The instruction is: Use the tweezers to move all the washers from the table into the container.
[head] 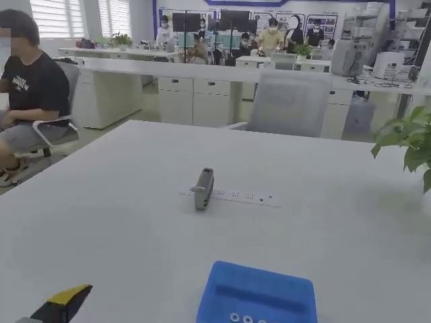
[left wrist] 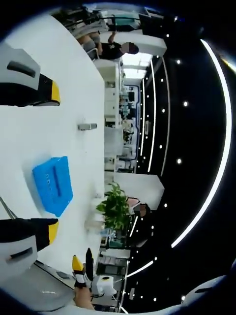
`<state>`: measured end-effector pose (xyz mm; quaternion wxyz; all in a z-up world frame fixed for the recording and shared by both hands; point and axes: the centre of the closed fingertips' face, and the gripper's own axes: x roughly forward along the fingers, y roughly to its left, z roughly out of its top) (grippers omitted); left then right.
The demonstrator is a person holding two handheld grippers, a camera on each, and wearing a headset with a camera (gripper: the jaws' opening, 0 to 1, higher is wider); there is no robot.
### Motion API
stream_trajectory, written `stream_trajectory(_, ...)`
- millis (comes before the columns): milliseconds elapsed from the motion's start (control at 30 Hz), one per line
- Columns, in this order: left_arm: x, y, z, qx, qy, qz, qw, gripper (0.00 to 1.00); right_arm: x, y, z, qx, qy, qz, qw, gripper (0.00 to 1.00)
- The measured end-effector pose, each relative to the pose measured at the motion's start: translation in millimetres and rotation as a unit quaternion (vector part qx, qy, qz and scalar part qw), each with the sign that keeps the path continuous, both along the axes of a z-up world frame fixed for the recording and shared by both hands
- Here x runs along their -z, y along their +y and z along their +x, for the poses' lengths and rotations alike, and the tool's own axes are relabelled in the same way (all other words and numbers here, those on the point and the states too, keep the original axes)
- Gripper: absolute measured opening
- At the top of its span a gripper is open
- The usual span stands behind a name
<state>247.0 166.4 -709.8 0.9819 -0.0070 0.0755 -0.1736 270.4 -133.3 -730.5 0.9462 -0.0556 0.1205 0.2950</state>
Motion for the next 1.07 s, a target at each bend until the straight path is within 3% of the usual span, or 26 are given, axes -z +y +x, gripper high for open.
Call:
stream_trajectory(67,1.6,-1.2,0.0,0.002,0.002,0.004,1.0000,0.98,2.0,-3.0,1.2,0.004,0.001,-0.004,1.0000,0.93)
stream_trajectory(167,6.5,2.6,1.8,-0.002,0.014,-0.007,0.9999,0.99,3.5,-6.6,2.4,0.012,0.002,-0.010,0.9999,0.95)
stream_trajectory(367,6.2,7.7,2.8,-0.013,0.012,-0.013,0.9998,0.99,1.8,-12.7,4.7,0.028,0.001,0.001,0.9996,0.97)
stream_trajectory(533,8.7,6.5,2.9,-0.009,0.017,-0.010,0.9998,0.98,1.2,-13.5,5.0,0.032,0.003,0.004,0.9995,0.96)
stream_trajectory(600,11.4,5.6,2.7,-0.006,0.025,-0.011,0.9996,0.96,0.9,-14.2,5.3,0.033,0.003,0.006,0.9994,0.96)
stream_trajectory(667,12.5,7.0,2.3,-0.010,0.026,0.001,0.9996,0.96,0.3,-14.6,5.4,0.036,0.003,0.009,0.9993,0.96)
stream_trajectory(767,9.6,5.1,2.4,-0.005,0.019,-0.005,0.9998,0.96,-0.6,-15.7,5.1,0.040,0.003,0.014,0.9991,0.95)
stream_trajectory(933,15.5,5.5,1.9,-0.002,0.034,-0.003,0.9994,0.95,0.1,-21.2,6.4,0.048,0.005,0.018,0.9987,0.95)
stream_trajectory(1067,15.4,4.7,1.3,0.001,0.033,0.001,0.9995,0.94,-0.5,-24.7,6.7,0.056,0.004,0.022,0.9982,0.94)
